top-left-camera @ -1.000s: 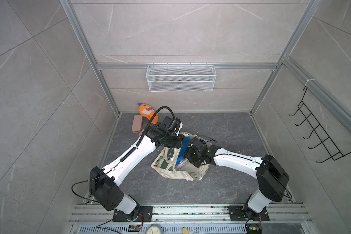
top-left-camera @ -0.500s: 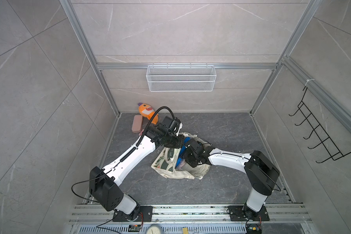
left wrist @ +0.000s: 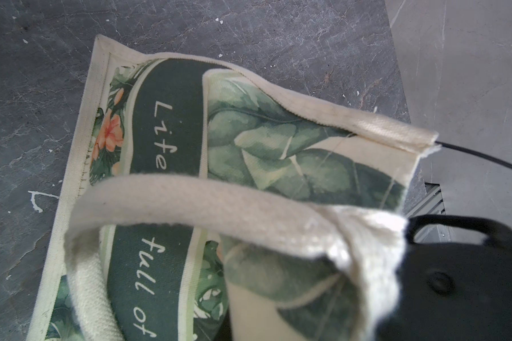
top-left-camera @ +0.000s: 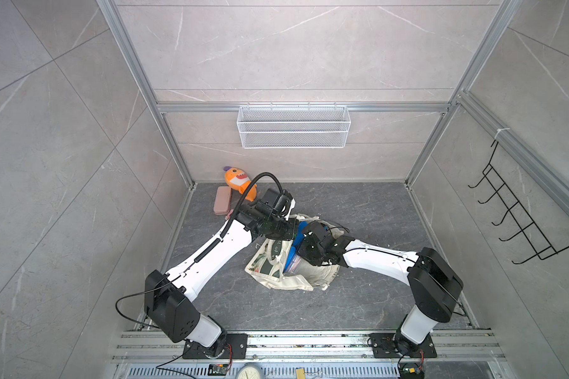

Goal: Take out the compass set from the canvas bag
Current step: Pick up the compass set from the canvas bag.

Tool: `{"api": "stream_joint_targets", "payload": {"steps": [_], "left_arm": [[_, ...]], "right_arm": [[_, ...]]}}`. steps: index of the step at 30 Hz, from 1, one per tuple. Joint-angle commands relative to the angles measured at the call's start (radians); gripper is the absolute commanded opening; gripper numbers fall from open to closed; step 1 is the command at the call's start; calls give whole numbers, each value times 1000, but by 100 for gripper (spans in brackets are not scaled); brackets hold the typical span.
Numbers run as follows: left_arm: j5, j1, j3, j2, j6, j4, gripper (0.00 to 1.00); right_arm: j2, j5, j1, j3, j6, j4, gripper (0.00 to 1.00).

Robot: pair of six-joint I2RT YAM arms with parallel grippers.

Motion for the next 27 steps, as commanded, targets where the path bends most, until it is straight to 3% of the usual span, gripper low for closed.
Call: {"api": "stream_joint_targets", "payload": {"steps": [1, 21, 27], "left_arm": [[37, -3, 3, -46, -12, 9, 0], [29, -3, 2, -38, -17, 17, 0], [27, -3, 14, -38, -21, 21, 0]], "right_arm": [[-64, 65, -11, 24, -48, -40, 29], [-240, 150, -10, 32, -117, -196, 24], [-283, 126, -10, 28, -180, -180, 23]]}}
